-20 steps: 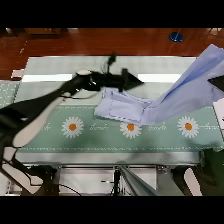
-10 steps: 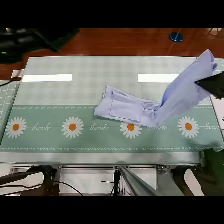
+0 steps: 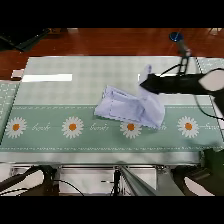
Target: Fold the shirts.
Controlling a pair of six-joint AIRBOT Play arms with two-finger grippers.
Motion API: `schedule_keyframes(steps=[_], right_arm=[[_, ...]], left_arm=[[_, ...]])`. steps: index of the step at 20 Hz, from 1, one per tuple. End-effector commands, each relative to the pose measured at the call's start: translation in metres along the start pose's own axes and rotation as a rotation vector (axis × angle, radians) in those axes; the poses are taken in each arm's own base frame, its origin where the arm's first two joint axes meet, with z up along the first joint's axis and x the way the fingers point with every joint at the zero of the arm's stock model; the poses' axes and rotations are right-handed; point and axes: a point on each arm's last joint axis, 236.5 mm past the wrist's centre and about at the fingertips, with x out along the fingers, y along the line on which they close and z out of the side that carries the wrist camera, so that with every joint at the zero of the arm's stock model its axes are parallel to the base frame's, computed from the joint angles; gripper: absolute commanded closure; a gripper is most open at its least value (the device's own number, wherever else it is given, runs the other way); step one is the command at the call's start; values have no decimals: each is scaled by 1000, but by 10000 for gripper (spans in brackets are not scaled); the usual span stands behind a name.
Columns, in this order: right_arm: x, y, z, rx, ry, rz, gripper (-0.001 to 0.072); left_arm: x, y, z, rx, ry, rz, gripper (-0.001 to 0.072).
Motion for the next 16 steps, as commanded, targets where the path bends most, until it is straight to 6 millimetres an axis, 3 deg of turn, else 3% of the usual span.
schedule_keyframes(steps=[1, 4, 5, 6, 7, 8, 10, 13, 14, 16], right_arm=[[84, 15, -28, 41, 42, 15, 683], [140, 30, -64, 128, 84, 51, 681], [157, 35, -74, 147, 74, 55, 590], [168, 41, -80, 167, 59, 65, 389], [174, 49, -83, 184, 40, 78, 237], [174, 56, -84, 167, 30, 89, 227], [159, 66, -81, 67, 45, 118, 228], [102, 56, -56, -63, 84, 121, 229], [77, 41, -44, -108, 87, 89, 230], [17, -15, -18, -181, 71, -79, 230]], left_arm=[[-1, -2, -4, 5, 17, 6, 684], [1, -3, -6, 6, 22, 2, 685], [3, -4, -7, 6, 25, -1, 684], [4, -4, -7, 7, 28, -2, 684], [4, -3, -8, 7, 31, 1, 684], [4, 0, -9, 7, 37, 15, 685], [3, 11, -15, 7, 62, 60, 684], [0, 33, -27, 7, 111, 151, 683], [-3, 44, -33, 4, 136, 194, 683], [-12, 74, -50, -2, 204, 314, 682]])
